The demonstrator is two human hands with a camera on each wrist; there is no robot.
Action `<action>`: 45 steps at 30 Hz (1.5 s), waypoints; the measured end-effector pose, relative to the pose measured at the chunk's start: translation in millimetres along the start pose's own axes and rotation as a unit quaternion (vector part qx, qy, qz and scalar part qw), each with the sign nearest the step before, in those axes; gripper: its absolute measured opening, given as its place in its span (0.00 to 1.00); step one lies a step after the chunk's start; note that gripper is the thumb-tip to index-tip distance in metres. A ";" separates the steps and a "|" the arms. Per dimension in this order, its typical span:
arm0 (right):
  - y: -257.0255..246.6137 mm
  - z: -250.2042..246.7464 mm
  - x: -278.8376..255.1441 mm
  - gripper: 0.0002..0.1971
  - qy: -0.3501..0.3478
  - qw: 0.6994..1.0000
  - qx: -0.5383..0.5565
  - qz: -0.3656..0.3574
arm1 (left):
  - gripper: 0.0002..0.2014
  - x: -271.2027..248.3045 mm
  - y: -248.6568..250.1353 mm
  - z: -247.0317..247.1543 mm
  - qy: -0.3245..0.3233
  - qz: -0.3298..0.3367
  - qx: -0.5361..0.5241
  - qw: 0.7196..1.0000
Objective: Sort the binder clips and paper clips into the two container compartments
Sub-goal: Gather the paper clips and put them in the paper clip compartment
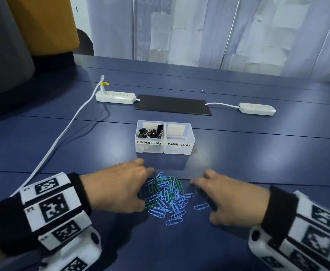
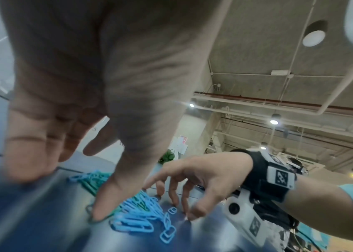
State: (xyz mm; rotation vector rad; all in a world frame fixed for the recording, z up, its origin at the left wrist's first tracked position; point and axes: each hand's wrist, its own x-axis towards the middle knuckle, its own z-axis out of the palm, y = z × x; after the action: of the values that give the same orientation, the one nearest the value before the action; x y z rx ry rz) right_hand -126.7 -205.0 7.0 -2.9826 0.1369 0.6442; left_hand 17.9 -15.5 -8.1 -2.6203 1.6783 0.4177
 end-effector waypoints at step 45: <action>-34.5 -9.9 54.9 0.16 0.137 0.982 0.026 -0.129 | 0.26 -8.0 10.2 -12.1 0.027 -0.102 -0.038 0.994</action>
State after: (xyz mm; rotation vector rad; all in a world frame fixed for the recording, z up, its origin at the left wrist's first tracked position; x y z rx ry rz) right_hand -69.2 -175.6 -4.5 -2.9487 -0.2095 0.1966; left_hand 8.3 -14.5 6.9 -2.8458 1.4156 0.4169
